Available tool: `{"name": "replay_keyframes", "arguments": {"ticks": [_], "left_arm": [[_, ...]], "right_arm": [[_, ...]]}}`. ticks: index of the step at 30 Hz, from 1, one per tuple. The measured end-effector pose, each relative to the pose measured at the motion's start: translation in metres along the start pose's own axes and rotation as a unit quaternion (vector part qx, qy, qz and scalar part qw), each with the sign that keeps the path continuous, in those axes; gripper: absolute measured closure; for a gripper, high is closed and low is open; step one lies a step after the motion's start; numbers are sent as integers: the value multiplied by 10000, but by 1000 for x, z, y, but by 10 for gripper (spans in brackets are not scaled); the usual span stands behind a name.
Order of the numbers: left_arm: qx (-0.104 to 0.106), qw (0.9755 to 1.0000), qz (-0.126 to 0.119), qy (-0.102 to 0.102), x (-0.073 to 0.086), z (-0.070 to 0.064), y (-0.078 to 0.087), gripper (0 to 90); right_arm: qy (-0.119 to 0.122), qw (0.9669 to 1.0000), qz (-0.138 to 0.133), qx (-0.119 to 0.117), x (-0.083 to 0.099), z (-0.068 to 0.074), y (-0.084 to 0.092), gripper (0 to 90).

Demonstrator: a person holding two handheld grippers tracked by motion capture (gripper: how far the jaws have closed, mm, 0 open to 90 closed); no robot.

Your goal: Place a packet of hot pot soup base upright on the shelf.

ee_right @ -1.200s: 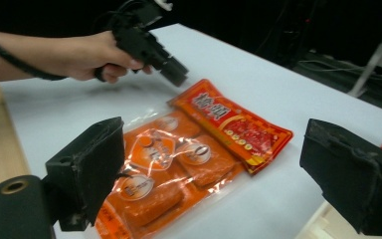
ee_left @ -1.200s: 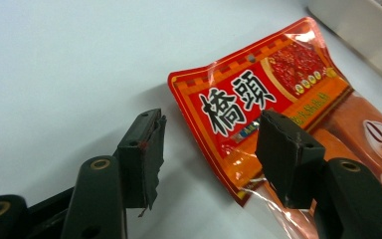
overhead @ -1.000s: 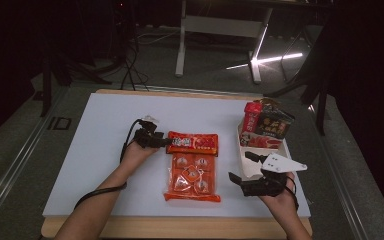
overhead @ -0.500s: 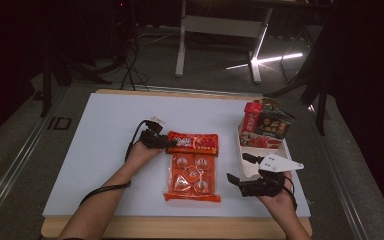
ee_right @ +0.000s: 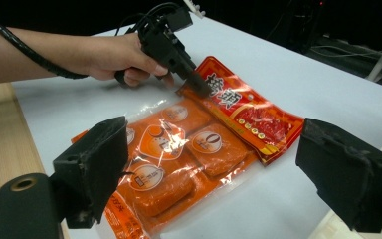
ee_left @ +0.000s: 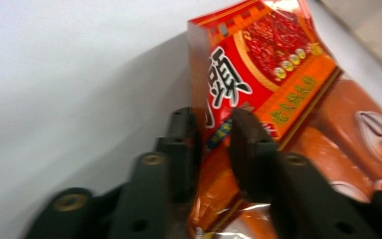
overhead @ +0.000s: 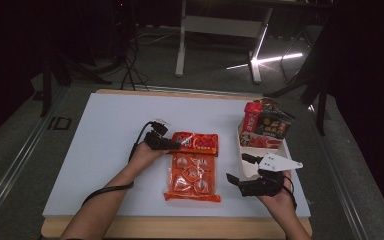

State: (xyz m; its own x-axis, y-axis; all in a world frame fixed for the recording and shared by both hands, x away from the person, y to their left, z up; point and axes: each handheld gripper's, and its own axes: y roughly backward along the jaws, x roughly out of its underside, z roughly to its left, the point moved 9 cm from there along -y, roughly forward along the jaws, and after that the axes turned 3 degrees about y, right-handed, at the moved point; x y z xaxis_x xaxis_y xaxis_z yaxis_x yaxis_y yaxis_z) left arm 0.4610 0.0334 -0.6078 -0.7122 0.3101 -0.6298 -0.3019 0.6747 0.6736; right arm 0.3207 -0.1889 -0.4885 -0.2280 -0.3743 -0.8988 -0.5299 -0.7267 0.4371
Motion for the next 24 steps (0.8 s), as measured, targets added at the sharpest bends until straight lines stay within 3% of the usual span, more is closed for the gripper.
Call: {"name": "replay_keyframes", "arguments": {"ticks": [1, 3, 9, 19, 24], "left_arm": [[-43, 9999, 26, -154, 1, -4, -1, 827], [-114, 9996, 29, -241, 1, -5, -1, 875], [-296, 9981, -217, -496, -2, -10, 5, 895], [-83, 9971, -563, -503, -14, -27, 35, 897], [-31, 9957, -662, -655, -20, -38, 51, 897]], "right_arm": [[6, 10000, 10, -7, 0, 0, -1, 132], [6, 10000, 19, 0, 0, 0, -1, 133], [-12, 10000, 47, -37, 1, 1, -2, 136], [-36, 10000, 26, -30, -2, 0, -2, 140], [-22, 10000, 34, -65, -3, 2, -2, 153]]}}
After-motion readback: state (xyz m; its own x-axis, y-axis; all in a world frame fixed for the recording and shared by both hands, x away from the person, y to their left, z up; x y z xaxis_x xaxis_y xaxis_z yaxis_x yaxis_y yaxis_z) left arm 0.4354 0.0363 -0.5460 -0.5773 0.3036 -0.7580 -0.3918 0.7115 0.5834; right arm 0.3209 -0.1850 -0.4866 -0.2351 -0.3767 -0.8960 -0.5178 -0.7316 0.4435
